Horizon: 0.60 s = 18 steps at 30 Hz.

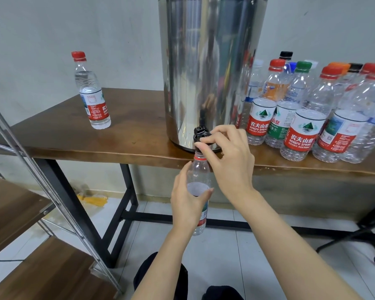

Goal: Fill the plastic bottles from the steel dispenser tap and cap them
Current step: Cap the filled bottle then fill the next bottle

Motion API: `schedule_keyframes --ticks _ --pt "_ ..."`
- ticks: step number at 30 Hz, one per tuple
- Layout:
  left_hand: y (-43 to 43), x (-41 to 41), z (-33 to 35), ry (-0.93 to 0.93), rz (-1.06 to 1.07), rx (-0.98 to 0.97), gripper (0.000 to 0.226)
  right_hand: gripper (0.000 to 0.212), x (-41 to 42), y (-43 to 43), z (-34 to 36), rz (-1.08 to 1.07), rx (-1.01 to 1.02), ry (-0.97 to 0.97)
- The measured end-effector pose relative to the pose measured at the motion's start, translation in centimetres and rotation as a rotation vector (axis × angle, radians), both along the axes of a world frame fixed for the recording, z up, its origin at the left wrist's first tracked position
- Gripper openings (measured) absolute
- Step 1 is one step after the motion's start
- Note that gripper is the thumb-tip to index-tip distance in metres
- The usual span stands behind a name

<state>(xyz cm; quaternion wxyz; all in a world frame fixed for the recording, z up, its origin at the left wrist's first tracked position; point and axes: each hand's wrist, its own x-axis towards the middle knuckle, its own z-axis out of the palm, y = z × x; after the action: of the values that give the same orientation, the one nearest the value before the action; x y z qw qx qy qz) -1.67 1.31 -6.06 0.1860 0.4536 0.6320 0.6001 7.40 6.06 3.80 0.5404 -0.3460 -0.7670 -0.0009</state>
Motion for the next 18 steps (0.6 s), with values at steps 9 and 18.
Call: schedule_keyframes --ticks 9,18 --pt "-0.2 -0.2 0.3 0.066 -0.015 -0.005 0.082 0.011 1.7 2.5 1.0 0.073 -0.137 -0.021" --pt "0.1 0.1 -0.1 0.036 0.019 0.049 0.081 0.022 1.5 3.4 -0.4 0.149 -0.116 0.070"
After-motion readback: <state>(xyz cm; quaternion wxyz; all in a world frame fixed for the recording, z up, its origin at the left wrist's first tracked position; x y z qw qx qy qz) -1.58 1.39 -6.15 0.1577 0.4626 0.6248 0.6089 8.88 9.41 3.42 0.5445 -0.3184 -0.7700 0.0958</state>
